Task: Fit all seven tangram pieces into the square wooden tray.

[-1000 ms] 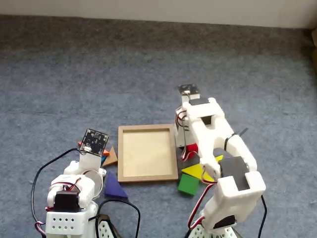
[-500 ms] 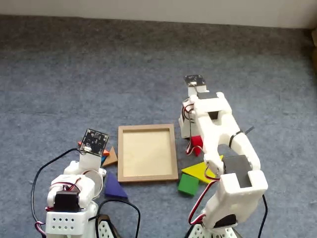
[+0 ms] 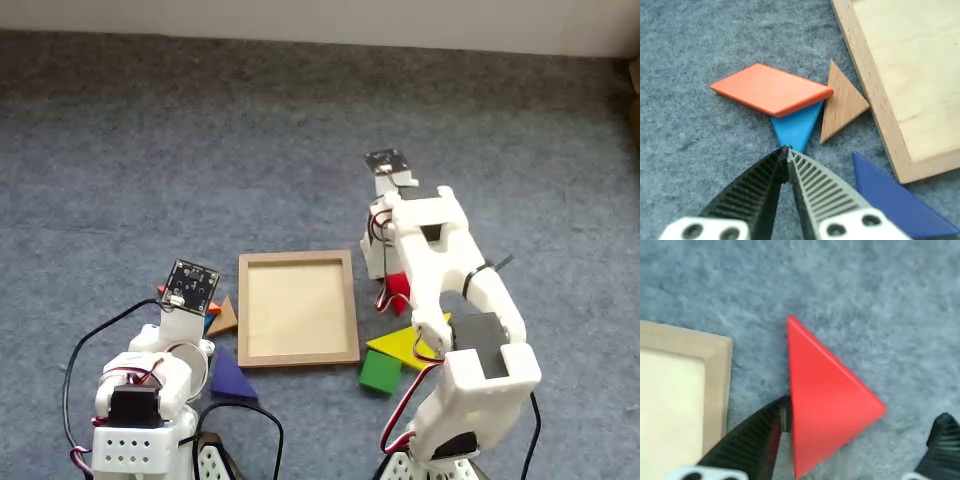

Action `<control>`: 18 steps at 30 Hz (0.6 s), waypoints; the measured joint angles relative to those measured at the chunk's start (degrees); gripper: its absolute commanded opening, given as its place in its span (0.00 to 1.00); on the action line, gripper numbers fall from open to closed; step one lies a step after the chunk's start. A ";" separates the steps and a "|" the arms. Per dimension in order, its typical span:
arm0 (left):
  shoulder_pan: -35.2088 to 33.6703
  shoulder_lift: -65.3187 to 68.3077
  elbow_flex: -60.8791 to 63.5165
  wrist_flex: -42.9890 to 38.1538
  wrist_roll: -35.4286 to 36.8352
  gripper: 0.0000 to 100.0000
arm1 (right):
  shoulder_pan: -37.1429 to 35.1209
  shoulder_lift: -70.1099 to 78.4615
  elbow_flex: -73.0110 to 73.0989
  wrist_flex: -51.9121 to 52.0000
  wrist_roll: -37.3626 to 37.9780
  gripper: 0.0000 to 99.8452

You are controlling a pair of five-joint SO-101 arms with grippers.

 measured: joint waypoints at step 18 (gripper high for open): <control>0.00 0.00 0.00 0.00 0.00 0.01 | -1.32 1.05 0.70 -2.11 0.18 0.32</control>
